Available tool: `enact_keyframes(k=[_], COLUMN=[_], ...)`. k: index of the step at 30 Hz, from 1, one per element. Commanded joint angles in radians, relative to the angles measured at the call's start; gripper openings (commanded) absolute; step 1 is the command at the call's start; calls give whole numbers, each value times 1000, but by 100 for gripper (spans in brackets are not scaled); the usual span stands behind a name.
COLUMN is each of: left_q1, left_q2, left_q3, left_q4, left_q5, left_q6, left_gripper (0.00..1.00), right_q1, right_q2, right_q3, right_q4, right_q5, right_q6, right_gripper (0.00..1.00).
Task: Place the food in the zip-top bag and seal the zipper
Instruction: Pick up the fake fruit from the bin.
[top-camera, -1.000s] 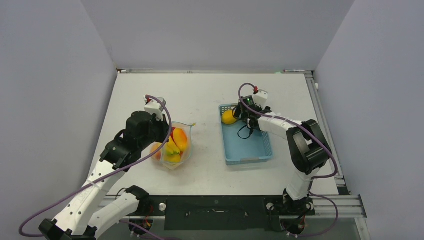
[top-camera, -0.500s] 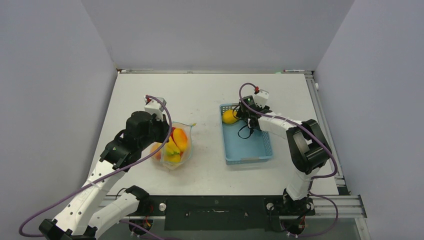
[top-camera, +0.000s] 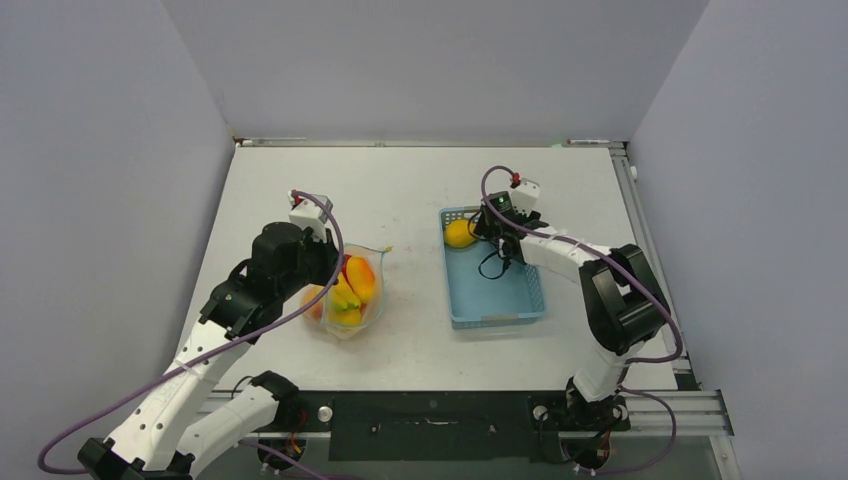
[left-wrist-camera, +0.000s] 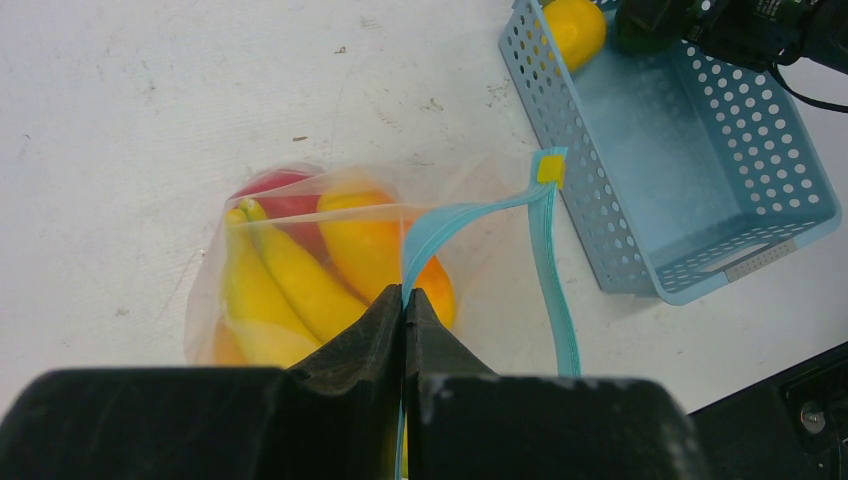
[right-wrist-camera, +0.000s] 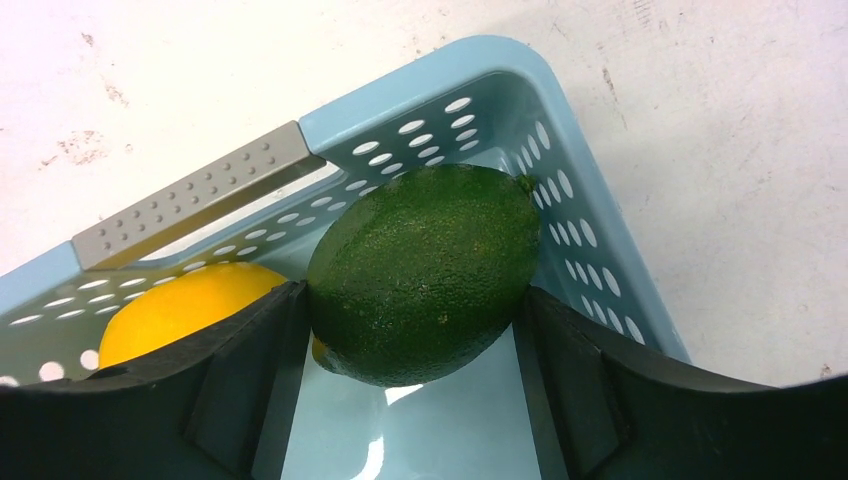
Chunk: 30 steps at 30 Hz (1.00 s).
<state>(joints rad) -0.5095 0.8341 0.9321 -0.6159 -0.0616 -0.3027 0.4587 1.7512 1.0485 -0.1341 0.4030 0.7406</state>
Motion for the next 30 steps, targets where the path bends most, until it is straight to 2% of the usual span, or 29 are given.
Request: enact_keyframes(k=[1,5,16,24,30], left_q1=[4,5,5,4,5], left_q2=[-16,-18,-21,-23,-24], left_q3=[25,25,22,21,20], left_q4=[34,34,34,32,33], left_q5=[17,11,-3,-18,-26], left_q6=[10,10,10,10,11], left_gripper=[0,0,0,0,0], right_q1=[4,21,158,236,288], right_q2=[-100,-154,-402,-550,-601], right_q3=[-23,-35,-61,-53,-39], right_q4=[31,18,-33,-38,-38], right_q5=[-14,-33,-16,-144,-284], right_q6=[-15,-39,-95,-146,-185], right_gripper=[9,5,5,5,5])
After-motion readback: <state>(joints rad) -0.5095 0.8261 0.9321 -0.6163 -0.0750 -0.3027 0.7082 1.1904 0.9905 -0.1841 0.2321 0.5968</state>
